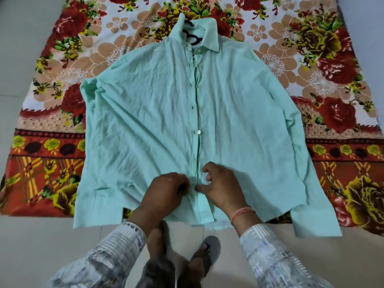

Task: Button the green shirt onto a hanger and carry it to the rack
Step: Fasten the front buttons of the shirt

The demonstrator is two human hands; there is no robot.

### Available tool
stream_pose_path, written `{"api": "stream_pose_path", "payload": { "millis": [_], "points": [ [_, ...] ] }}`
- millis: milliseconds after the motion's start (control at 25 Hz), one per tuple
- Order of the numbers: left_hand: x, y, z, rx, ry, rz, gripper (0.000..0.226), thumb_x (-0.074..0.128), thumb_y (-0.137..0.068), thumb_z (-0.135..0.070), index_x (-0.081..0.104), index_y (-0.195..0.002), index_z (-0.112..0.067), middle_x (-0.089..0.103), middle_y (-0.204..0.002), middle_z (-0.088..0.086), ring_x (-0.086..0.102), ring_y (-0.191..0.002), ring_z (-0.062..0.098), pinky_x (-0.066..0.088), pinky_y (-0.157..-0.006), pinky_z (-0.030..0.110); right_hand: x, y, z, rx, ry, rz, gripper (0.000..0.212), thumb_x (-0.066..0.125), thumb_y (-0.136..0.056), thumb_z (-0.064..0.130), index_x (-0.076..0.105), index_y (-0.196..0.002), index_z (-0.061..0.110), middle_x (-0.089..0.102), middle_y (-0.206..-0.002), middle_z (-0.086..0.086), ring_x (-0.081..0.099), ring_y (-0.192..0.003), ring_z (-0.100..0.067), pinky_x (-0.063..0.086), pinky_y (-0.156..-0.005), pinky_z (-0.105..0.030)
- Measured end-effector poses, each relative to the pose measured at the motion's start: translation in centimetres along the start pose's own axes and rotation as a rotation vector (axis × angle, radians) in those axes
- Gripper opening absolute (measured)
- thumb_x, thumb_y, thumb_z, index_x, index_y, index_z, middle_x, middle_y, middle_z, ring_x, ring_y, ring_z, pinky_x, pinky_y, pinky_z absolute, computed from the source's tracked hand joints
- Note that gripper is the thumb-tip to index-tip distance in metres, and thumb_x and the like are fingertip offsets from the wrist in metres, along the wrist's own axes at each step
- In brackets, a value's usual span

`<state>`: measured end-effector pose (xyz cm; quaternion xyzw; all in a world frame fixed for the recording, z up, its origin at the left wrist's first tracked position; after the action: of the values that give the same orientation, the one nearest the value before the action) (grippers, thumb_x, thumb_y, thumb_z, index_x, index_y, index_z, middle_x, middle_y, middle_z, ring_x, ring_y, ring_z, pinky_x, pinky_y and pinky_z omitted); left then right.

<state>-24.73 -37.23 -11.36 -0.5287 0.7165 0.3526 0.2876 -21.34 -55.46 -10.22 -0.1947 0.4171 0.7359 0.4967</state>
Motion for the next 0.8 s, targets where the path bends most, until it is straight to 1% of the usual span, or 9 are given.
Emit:
{"api": "stream_pose_path", "payload": {
  "millis": [120,200,280,400,480,560,640,720,800],
  "points": [
    [-0.4,0.4,0.4,-0.001,-0.076,0.187,0.018,0.074,-0.083,-0.015,0.081,-0.095,-0.027,0.079,-0.092,-0.003,0.075,-0.088,0.024,0.047,-0.073,0.028,0.5,1.0,-0.3,0.019,-0.073,0.054,0.045,0.083,-0.082,0.014,0.068,-0.123,0.024,0.068,-0.086,0.006,0.070,-0.084,-0.015,0.058,-0.084,-0.029],
    [-1.1,0.6,0.5,-0.048,-0.080,0.277,0.013,0.077,-0.086,-0.028,0.081,-0.099,-0.029,0.080,-0.092,-0.008,0.074,-0.089,0.017,0.052,-0.077,0.028,1.1,1.9,-1.3,0.097,-0.249,0.004,0.030,0.071,-0.088,0.010,0.071,-0.113,0.027,0.074,-0.082,0.003,0.075,-0.079,-0.014,0.063,-0.084,-0.032],
    [-1.6,0.8,-0.3,-0.137,0.014,0.130,0.014,0.082,-0.087,-0.038,0.080,-0.096,-0.028,0.074,-0.078,-0.010,0.069,-0.076,0.013,0.051,-0.072,0.030,1.6,2.7,-2.3,0.173,-0.402,-0.082,0.021,0.067,-0.090,0.007,0.074,-0.097,0.025,0.077,-0.082,0.001,0.078,-0.076,-0.014,0.066,-0.082,-0.039],
    [-1.0,1.1,-3.0,-0.287,0.245,-0.152,0.024,0.086,-0.085,-0.041,0.075,-0.099,-0.025,0.069,-0.074,-0.012,0.068,-0.070,0.010,0.053,-0.068,0.029,1.6,3.0,-2.3,0.133,-0.371,-0.087,0.019,0.084,-0.081,0.010,0.077,-0.094,0.023,0.077,-0.086,0.006,0.075,-0.084,-0.008,0.060,-0.079,-0.021],
    [0.5,1.3,-4.3,-0.420,0.404,-0.163,0.038,0.089,-0.080,-0.045,0.071,-0.108,-0.026,0.073,-0.086,-0.010,0.072,-0.079,0.009,0.058,-0.071,0.028,2.1,3.1,-1.9,0.044,-0.291,-0.029,0.026,0.087,-0.077,0.013,0.076,-0.098,0.025,0.078,-0.090,0.008,0.073,-0.087,-0.008,0.060,-0.080,-0.024],
    [1.6,1.3,-4.2,-0.496,0.408,-0.153,0.039,0.087,-0.079,-0.035,0.071,-0.112,-0.024,0.073,-0.090,-0.010,0.073,-0.087,0.014,0.057,-0.076,0.028,2.7,3.5,-1.7,0.017,-0.282,0.045,0.032,0.080,-0.077,0.014,0.077,-0.104,0.028,0.080,-0.094,0.007,0.075,-0.089,-0.009,0.062,-0.085,-0.031],
    [1.8,1.6,-3.3,-0.560,0.396,-0.182,0.028,0.080,-0.080,-0.018,0.075,-0.108,-0.021,0.073,-0.088,-0.011,0.074,-0.092,0.017,0.053,-0.075,0.024,2.9,3.8,-2.1,0.123,-0.453,0.055,0.030,0.071,-0.080,0.016,0.079,-0.105,0.029,0.082,-0.091,0.003,0.077,-0.085,-0.013,0.065,-0.085,-0.040],
    [1.7,2.1,-2.2,-0.629,0.434,-0.184,0.024,0.076,-0.081,-0.011,0.078,-0.102,-0.021,0.076,-0.086,-0.009,0.075,-0.091,0.018,0.057,-0.078,0.029,3.1,3.8,-2.8,0.270,-0.643,0.031,0.018,0.069,-0.089,0.014,0.079,-0.100,0.023,0.082,-0.086,-0.005,0.077,-0.073,-0.020,0.067,-0.075,-0.046],
    [1.6,2.6,-1.5,-0.670,0.551,-0.169,0.018,0.075,-0.080,-0.010,0.080,-0.092,-0.023,0.079,-0.081,-0.004,0.078,-0.085,0.022,0.063,-0.082,0.040,3.0,3.6,-2.7,0.244,-0.574,-0.039,0.010,0.074,-0.090,0.014,0.080,-0.096,0.020,0.081,-0.084,-0.004,0.077,-0.072,-0.019,0.067,-0.072,-0.040]
  ]
}}
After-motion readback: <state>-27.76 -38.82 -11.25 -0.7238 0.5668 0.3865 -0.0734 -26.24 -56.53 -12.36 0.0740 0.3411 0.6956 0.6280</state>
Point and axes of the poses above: each hand's wrist, its own y-axis away from the middle knuckle, its own x-axis out of the palm, z = x × y, the point moved 4 cm from there along -y, towards the middle knuckle
